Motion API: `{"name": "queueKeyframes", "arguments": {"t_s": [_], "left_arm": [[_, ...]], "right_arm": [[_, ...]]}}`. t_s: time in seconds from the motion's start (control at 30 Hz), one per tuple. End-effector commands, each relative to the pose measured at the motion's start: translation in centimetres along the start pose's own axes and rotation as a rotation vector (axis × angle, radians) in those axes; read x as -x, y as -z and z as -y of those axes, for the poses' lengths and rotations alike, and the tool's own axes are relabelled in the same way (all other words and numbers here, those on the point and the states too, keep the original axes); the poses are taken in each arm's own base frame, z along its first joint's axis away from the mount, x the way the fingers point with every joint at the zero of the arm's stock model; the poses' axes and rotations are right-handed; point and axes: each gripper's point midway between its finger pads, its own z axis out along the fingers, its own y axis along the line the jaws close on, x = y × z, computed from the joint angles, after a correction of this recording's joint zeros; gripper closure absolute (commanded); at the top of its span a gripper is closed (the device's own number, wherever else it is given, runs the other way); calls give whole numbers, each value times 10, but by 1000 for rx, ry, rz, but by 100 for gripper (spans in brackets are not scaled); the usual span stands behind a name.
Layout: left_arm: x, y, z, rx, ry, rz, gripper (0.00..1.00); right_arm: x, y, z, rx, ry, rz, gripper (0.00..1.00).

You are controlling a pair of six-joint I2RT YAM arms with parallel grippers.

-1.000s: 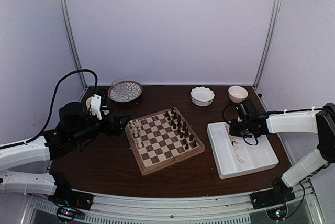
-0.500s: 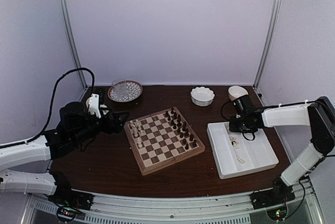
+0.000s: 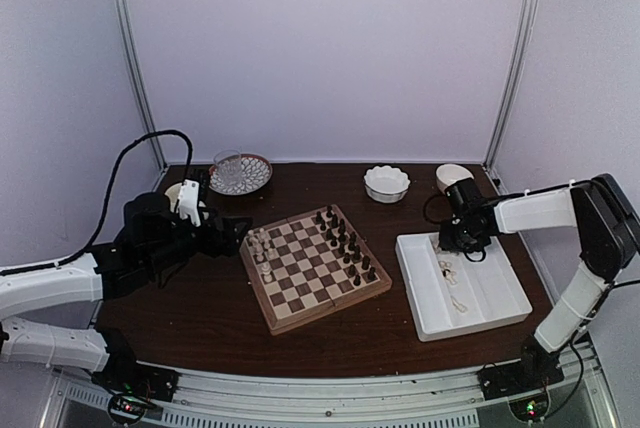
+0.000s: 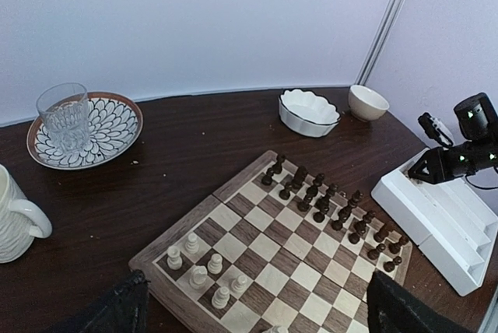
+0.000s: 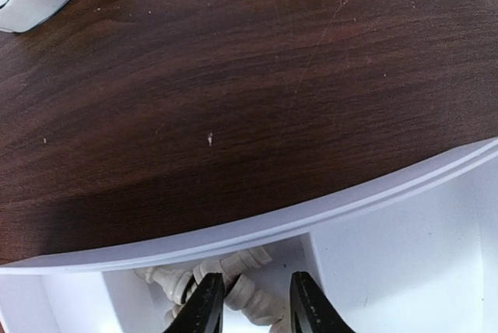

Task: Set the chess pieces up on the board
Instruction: Pick up the knight from the storage box.

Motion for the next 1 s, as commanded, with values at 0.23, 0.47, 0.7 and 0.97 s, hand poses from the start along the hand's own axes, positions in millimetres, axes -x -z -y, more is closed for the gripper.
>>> {"name": "queueKeyframes", "arguments": {"t_s": [0.23, 0.47, 0.7, 0.97], "left_arm": [[19, -3, 4, -1, -18, 25, 2], [21, 0, 2, 10, -28, 31, 2], [19, -3, 3, 8, -33, 16, 2], [17, -6, 4, 6, -44, -1, 2]], "right_arm": [[-31, 7, -18, 171, -14, -119, 69], [-34, 7, -18, 166, -6, -138, 69], [-42, 20, -19, 215, -25, -140, 60], [-42, 34, -24, 291, -28, -101, 70]]}}
